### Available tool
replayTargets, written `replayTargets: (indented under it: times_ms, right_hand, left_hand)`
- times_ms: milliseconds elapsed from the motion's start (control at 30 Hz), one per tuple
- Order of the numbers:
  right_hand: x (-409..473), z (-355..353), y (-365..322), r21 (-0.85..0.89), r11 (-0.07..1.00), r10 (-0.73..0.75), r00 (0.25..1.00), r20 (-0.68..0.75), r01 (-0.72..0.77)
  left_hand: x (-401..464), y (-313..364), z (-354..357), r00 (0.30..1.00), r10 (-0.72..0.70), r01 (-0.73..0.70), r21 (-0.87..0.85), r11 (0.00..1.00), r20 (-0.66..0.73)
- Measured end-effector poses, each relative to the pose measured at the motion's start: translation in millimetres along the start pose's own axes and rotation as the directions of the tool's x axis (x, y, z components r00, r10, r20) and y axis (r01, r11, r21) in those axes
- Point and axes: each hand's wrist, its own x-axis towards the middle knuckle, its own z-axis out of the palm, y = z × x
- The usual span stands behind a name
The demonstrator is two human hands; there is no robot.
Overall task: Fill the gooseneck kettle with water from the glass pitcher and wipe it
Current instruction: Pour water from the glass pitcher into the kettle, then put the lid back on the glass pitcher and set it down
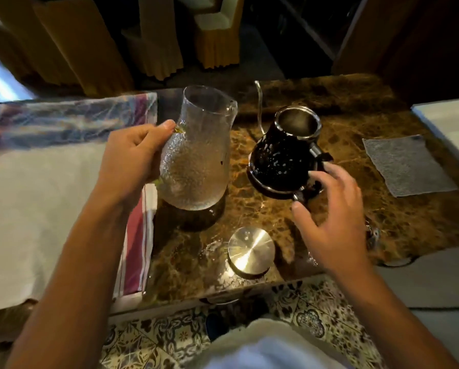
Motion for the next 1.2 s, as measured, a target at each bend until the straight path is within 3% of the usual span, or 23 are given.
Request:
replayTargets:
  times_ms: [67, 133, 267, 367, 633, 833, 933, 1100, 1200]
  right_hand:
    - [-7.4, 7.2, -8.5, 0.012, 1.0, -0.028, 0.998, 0.061, 0.027]
    - [-12.1, 17.4, -15.5, -0.011, 0.998, -0.053, 0.973, 0.222, 0.057]
    - [-17.5, 39.6, -24.3, -0.189, 0.965, -0.034, 0.802, 0.597, 0.181]
    - [-20.7, 51.3, -24.9, -0.252, 0.933, 0.002, 0.696, 0.718, 0.258]
    - [-19.9, 66.3, -20.5, -0.26, 0.917, -0.023, 0.694, 0.719, 0.301]
    - [-12.1, 68.8, -13.9, -0.17, 0.925, -0.113, 0.675, 0.729, 0.339]
    - [-4.0, 65.5, -14.3, -0.102, 0.955, -0.122, 0.68, 0.723, 0.28]
    - [22.8, 48.7, -28.8, 0.119, 0.978, -0.208, 0.77, 0.603, 0.171]
    - [43.9, 39.6, -45.5, 0.22, 0.959, -0.267, 0.834, 0.483, 0.179]
  left_hand:
    - [-13.4, -9.6, -4.8, 0.995, 0.032, -0.032, 0.002, 0.999, -0.099]
    - [-26.1, -21.4, -10.3, 0.974, 0.093, -0.083, 0.059, 0.995, -0.207]
    - [-49.9, -46.8, -9.7, 0.934, 0.133, -0.097, 0.124, 0.988, -0.332]
    - [-61.4, -56.6, -5.2, 0.914, 0.084, -0.079, 0.03, 0.996, -0.398]
    - [-70.6, -75.2, 10.1, 0.84, 0.096, -0.071, 0.067, 0.995, -0.535]
    - [-75.0, -86.5, 19.8, 0.821, 0.086, -0.057, 0.069, 0.996, -0.564]
    - [-76.1, -90.9, 21.2, 0.814, 0.084, -0.052, 0.072, 0.996, -0.575]
    - [-82.3, -93.2, 25.5, 0.816, 0.082, -0.063, 0.053, 0.997, -0.573]
    - [-86.4, -92.0, 28.8, 0.832, 0.064, -0.053, 0.036, 0.998, -0.552]
